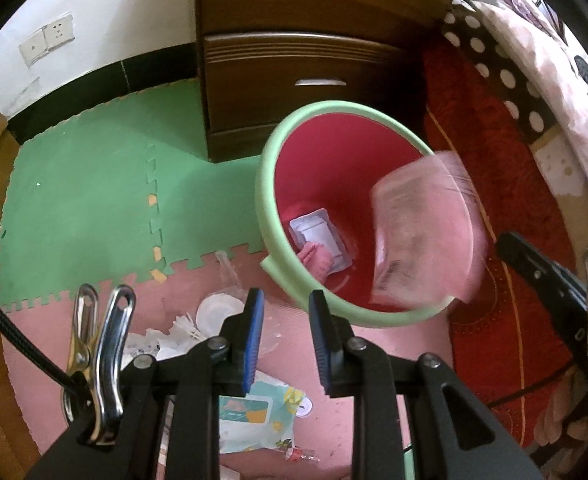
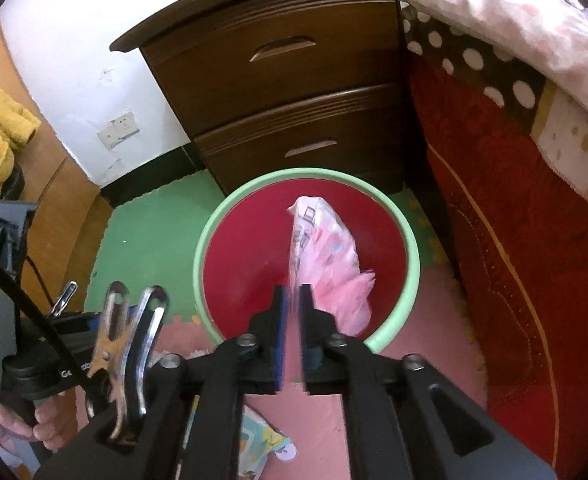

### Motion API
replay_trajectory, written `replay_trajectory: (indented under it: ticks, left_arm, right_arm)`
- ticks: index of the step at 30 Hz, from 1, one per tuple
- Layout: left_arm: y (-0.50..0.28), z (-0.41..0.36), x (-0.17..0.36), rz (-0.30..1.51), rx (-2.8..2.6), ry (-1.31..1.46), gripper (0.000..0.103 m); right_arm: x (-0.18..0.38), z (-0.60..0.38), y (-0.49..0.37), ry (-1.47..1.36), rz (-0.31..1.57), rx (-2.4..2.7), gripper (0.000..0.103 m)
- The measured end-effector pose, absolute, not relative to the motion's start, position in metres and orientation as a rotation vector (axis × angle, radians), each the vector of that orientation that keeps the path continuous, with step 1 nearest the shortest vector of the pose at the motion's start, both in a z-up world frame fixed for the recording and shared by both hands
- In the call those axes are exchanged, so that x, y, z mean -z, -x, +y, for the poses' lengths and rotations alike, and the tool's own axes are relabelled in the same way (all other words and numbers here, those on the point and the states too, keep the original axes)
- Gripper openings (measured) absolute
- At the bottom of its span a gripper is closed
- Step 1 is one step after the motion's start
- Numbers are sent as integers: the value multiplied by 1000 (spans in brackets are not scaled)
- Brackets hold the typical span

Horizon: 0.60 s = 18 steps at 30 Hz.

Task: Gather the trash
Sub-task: 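Open the left tool dropping the pink packaging while the right tool releases its wrapper into the bucket, then move both tools down to the blue-yellow wet-wipes pack on the floor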

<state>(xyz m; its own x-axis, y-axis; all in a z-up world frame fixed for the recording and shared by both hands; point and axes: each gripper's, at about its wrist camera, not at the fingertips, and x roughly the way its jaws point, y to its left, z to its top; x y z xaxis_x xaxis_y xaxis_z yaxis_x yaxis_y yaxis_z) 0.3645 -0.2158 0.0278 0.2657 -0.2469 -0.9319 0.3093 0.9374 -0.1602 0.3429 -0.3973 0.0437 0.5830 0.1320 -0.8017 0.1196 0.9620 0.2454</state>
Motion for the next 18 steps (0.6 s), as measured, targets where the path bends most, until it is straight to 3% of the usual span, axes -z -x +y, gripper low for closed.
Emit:
replay_trajectory:
  ticks: [2,5,18]
  left_arm:
    - [-364,-209,-27,1250,362,-53,24]
    - [-361,-198,-25,1256,341,-46,24]
    - [-334,-139,-6,1307,201,-42,27]
  right_arm:
    - [-43,-397,-343,-293,950,-12,23]
    - [-42,-398,-343,-286,950,-7,30]
    - [-31,-397,-314,-351,975,-32,36]
